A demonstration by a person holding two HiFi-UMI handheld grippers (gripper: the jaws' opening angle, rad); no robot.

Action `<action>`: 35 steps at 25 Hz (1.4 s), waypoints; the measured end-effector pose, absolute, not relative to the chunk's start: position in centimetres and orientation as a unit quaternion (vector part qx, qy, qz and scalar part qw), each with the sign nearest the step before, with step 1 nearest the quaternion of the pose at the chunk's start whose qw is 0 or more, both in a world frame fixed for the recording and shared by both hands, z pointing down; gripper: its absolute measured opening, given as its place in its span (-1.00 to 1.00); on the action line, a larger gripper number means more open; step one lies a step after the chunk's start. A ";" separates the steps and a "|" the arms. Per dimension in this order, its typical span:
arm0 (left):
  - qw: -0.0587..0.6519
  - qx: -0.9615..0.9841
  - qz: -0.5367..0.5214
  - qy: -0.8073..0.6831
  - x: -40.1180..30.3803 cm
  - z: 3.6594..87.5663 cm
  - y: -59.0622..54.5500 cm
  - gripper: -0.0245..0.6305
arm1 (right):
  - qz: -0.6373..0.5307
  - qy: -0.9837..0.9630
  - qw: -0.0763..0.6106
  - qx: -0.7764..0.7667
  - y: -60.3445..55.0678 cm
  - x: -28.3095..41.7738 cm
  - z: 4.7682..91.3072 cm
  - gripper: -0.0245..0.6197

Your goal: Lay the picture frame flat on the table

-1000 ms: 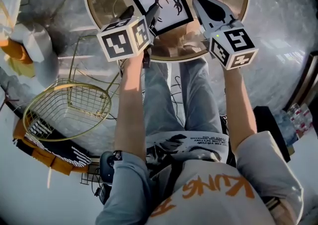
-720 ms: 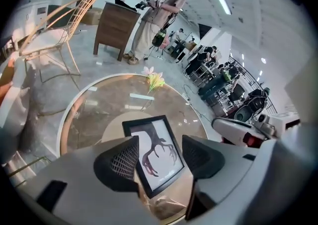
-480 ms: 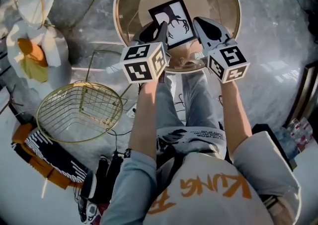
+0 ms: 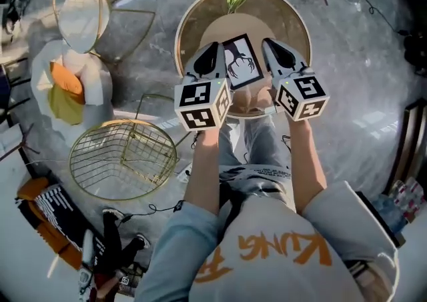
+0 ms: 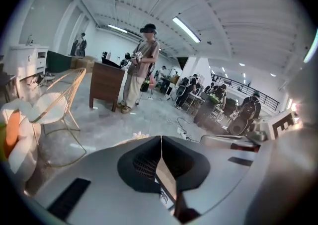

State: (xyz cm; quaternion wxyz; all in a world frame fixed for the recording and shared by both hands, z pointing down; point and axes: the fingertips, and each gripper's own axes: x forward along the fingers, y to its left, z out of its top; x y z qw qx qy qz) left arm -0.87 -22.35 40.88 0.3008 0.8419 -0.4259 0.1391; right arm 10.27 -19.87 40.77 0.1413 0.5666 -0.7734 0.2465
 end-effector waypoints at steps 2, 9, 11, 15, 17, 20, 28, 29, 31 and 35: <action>0.284 0.850 0.120 -0.428 -1.1 38.2 -22.7 -0.85 | 0.237 -0.777 0.129 0.569 -20.3 9.8 38.7 -0.93; 0.237 0.855 0.098 -0.451 -1.7 31.5 -23.9 -0.85 | 0.204 -0.773 0.087 0.595 -21.5 10.5 31.5 -0.93; 0.201 0.858 0.102 -0.462 -1.7 29.2 -24.2 -0.85 | 0.195 -0.771 0.072 0.602 -21.7 10.9 29.5 -0.93; 0.143 0.872 0.080 -0.461 -0.7 23.4 -25.7 -0.85 | 0.170 -0.779 0.045 0.602 -22.4 11.0 25.0 -0.93; 0.115 0.878 0.062 -0.460 -0.3 20.3 -27.0 -0.85 | 0.144 -0.788 0.031 0.597 -23.4 11.1 22.2 -0.93; 0.083 0.884 0.045 -0.459 0.2 16.4 -27.6 -0.85 | 0.107 -0.794 0.021 0.598 -24.1 11.8 18.1 -0.93; 0.033 0.891 0.010 -0.453 1.1 9.6 -28.5 -0.85 | 0.030 -0.783 0.014 0.622 -24.9 13.6 10.9 -0.93; 0.029 0.891 0.008 -0.452 1.4 9.2 -28.5 -0.85 | 0.027 -0.781 0.013 0.624 -24.9 13.9 10.6 -0.93; 0.022 0.893 0.009 -0.450 1.9 8.6 -28.5 -0.85 | 0.023 -0.781 0.011 0.625 -25.1 14.2 10.1 -0.93; 0.010 0.894 0.016 -0.448 2.3 8.4 -28.7 -0.85 | 0.016 -0.784 0.010 0.621 -25.6 14.1 9.6 -0.93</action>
